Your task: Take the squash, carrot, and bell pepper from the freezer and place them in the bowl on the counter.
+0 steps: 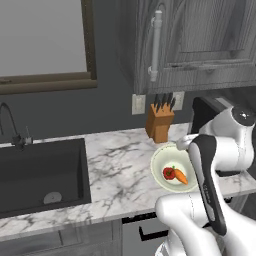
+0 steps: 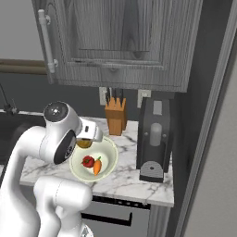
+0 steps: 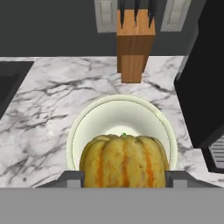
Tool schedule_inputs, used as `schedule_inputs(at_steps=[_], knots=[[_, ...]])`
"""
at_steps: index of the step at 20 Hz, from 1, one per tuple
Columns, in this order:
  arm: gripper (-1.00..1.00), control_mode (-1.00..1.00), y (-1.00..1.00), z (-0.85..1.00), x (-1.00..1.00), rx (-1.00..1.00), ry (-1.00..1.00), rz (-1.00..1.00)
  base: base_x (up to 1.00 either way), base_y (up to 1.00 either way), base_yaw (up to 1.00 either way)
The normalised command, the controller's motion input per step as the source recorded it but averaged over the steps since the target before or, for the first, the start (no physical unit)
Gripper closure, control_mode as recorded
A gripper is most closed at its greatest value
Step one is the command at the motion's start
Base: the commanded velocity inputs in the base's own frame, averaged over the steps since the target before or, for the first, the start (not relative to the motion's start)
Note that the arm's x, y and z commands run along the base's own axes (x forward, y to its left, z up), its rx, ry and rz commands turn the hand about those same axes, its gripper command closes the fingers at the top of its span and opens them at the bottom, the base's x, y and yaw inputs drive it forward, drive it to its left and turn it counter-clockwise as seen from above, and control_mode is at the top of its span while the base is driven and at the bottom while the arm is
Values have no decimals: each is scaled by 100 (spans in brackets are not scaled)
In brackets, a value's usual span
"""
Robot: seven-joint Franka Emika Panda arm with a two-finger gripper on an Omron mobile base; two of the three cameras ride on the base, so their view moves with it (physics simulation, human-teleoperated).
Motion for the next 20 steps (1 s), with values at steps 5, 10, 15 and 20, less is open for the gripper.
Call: schedule_inputs(at_steps=[5, 10, 15, 20], knots=[[100, -100, -12, -70, 34, 3, 0, 0, 0, 0, 0], [100, -100, -3, -46, 49, 0, 0, 0, 0, 0, 0], [100, -100, 0, -39, 50, 0, 0, 0, 0, 0, 0], [100, -100, -4, -31, 30, 1, 2, 0, 0, 0, 0]])
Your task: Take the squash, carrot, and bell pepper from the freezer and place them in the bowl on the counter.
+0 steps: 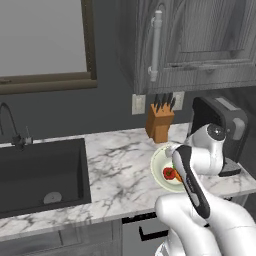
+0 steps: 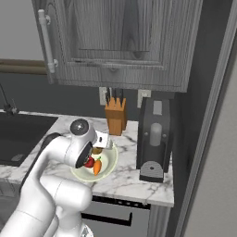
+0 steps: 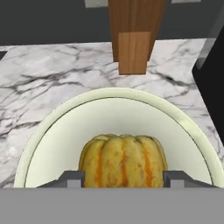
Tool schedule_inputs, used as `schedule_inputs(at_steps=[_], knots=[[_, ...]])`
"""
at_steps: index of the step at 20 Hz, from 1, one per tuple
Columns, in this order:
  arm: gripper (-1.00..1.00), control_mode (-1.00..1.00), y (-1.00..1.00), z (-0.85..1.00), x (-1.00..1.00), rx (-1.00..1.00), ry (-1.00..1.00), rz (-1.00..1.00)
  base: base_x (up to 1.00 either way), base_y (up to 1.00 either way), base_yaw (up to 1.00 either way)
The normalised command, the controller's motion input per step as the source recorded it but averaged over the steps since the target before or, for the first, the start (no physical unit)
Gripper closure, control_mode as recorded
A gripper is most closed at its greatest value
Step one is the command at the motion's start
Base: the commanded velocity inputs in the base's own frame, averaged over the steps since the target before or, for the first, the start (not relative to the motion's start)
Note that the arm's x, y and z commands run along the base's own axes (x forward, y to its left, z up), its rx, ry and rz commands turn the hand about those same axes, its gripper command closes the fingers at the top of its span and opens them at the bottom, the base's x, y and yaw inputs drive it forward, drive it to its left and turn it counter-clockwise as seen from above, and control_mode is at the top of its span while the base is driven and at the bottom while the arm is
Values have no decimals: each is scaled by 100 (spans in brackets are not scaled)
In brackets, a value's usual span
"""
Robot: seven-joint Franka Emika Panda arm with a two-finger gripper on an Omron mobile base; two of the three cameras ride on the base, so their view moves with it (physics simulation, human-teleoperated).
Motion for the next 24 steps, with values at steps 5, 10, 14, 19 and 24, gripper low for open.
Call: schedule_inputs(at_steps=[5, 10, 14, 19, 24], knots=[[100, -100, -8, -26, 22, 1, 5, 0, 0, 0, 0], [100, -100, 0, -26, 37, 0, 6, 0, 0, 0, 0], [100, -100, 0, -30, 42, 0, 4, 0, 0, 0, 0], [100, -100, 0, -28, 47, 0, 3, 0, 0, 0, 0], [100, -100, 0, -18, 31, 0, 1, 0, 0, 0, 0]])
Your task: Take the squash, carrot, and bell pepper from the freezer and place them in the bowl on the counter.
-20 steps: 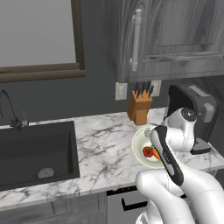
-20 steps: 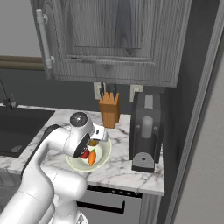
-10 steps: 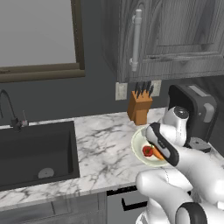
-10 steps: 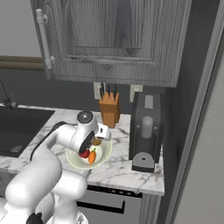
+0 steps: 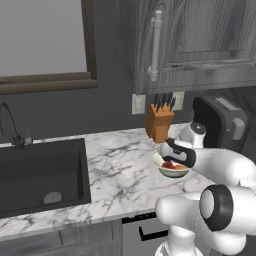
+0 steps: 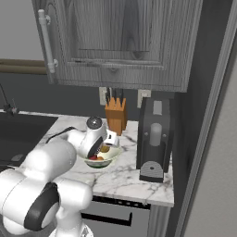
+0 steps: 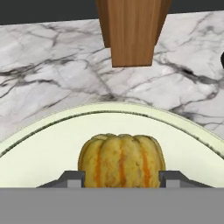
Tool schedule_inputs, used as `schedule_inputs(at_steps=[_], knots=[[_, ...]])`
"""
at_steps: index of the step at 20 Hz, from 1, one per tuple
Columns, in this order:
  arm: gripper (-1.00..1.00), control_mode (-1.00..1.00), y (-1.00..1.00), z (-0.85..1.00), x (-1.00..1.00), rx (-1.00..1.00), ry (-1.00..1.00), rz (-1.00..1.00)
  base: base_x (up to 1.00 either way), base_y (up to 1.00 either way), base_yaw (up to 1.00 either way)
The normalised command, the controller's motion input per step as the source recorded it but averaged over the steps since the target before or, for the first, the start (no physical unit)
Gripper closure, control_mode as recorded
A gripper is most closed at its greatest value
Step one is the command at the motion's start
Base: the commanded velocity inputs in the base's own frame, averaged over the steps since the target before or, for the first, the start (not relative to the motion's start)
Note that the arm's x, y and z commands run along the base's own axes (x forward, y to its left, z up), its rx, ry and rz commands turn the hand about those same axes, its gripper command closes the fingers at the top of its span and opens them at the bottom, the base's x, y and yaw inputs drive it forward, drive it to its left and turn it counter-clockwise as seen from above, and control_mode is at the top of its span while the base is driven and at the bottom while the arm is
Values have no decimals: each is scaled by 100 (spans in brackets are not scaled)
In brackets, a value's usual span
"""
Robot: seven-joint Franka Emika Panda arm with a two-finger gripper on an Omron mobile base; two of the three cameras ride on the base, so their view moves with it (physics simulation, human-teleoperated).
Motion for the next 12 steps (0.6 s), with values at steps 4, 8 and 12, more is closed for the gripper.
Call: schedule_inputs(at_steps=[4, 8, 12], knots=[[-100, -100, 0, 0, 4, 0, 0, 0, 0, 0, 0], [-100, -100, 0, 0, 0, 0, 0, 0, 0, 0, 0], [-100, -100, 0, 0, 0, 0, 0, 0, 0, 0, 0]])
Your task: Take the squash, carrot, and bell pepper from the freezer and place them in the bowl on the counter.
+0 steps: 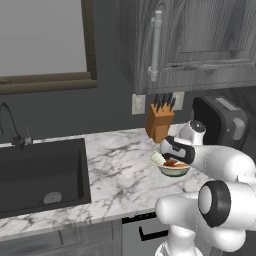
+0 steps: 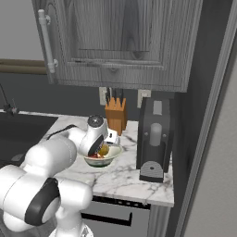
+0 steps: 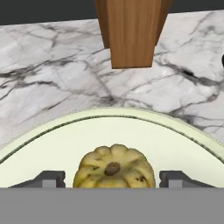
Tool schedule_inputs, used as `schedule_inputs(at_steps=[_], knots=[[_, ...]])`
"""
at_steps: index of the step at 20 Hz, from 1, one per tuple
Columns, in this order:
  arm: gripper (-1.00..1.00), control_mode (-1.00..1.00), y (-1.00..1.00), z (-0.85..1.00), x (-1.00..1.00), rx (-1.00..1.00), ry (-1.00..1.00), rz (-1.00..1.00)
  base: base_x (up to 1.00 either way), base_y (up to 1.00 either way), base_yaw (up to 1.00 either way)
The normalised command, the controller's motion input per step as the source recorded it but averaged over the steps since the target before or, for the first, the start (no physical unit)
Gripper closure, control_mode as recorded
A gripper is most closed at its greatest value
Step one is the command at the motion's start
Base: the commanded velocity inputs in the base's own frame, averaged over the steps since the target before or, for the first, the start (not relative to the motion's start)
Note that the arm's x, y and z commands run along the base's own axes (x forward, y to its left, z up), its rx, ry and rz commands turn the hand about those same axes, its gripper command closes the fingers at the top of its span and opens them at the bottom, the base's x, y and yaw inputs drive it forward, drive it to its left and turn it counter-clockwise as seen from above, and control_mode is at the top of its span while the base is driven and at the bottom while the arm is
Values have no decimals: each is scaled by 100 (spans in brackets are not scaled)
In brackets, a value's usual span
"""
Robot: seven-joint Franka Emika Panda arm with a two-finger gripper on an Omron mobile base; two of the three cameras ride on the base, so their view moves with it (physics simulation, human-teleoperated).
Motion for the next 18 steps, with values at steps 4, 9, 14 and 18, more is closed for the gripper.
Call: schedule_inputs(at_steps=[4, 9, 14, 18], knots=[[-100, -100, 0, 0, -1, 0, 0, 0, 0, 0, 0], [-100, -100, -4, 16, -28, 0, 0, 0, 0, 0, 0], [-100, -100, -1, 48, -49, -1, 0, -1, 0, 0, 0], [-100, -100, 0, 51, -55, -2, 0, -1, 0, 0, 0]])
